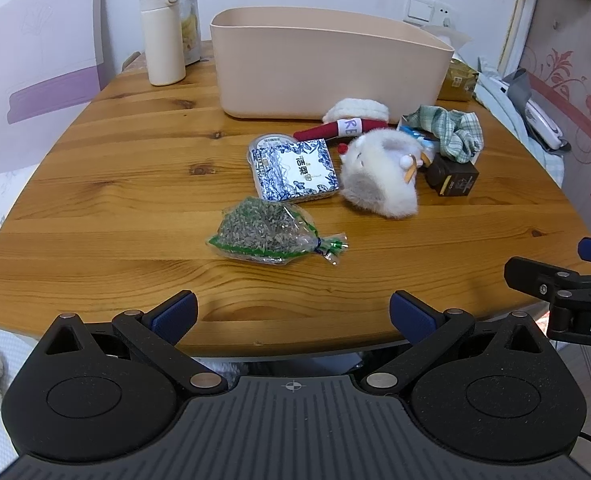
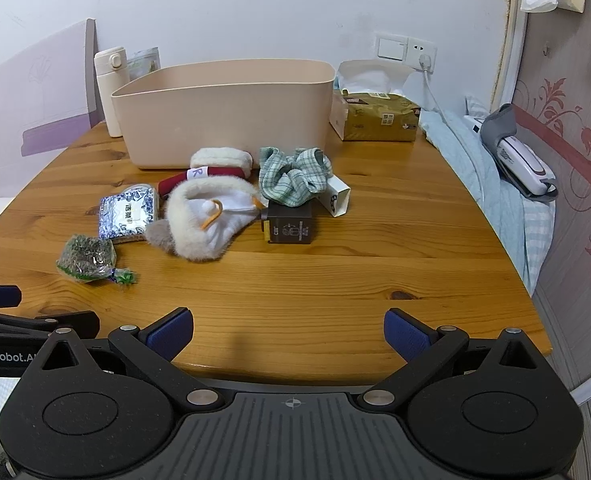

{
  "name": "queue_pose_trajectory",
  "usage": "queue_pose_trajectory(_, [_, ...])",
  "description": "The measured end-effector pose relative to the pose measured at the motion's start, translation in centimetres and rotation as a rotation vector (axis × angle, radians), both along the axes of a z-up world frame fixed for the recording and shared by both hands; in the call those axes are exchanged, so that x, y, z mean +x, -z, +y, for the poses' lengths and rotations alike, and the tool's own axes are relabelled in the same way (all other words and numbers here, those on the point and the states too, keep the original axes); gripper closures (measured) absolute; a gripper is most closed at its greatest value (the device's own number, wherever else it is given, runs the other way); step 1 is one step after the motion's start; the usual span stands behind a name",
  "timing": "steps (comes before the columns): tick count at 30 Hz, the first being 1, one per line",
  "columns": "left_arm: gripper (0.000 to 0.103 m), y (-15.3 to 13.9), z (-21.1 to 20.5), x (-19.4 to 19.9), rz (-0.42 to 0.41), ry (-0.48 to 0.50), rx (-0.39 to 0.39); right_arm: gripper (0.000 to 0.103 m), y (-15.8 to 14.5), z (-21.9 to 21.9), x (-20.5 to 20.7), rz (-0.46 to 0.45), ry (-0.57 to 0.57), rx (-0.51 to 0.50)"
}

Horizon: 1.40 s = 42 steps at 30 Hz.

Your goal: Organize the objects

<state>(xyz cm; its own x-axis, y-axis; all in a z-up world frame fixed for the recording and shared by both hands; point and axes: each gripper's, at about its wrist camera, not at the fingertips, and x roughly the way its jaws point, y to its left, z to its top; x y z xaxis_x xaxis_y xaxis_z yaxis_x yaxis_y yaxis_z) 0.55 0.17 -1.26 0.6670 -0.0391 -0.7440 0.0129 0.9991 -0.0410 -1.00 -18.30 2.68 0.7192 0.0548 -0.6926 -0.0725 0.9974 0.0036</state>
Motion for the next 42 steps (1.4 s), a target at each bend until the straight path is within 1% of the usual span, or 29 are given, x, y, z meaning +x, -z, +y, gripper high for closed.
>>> queue_pose_trajectory(8, [0.0, 0.1, 0.1, 0.3, -0.001, -0.003, -0.003, 0.0, 0.1, 0.2, 0.3, 0.001, -0.001, 0.003])
queue_pose_trajectory(21, [0.0, 0.5, 1.1, 2.5, 0.01, -0.023, -0.008, 0.0, 0.5, 0.8, 1.7, -0.015, -0.01, 0.006])
queue_pose_trajectory(24, [0.0, 0.8, 1.2, 3.1, 0.017, -0.022, -0.007, 0.0, 0.5, 0.7, 2.1, -0.03, -0.006, 0.016])
queue_pose_trajectory(33, [0.0, 1.8, 1.5, 4.8, 0.055, -0.006, -0.012, 0.0, 1.0, 0.7, 3.8, -0.029, 0.003, 0.036])
queue_pose_trajectory(36, [0.0, 2.2, 1.5, 5.3, 0.069, -0.002, -0.009, 0.001, 1.3, 0.6, 4.3, -0.024, 0.002, 0.039])
queue_pose_trajectory(42, [0.0, 2.5, 1.3, 6.0, 0.056, 0.011, 0.031, 0.007, 1.8, 0.7, 5.4, -0.009, 0.001, 0.048])
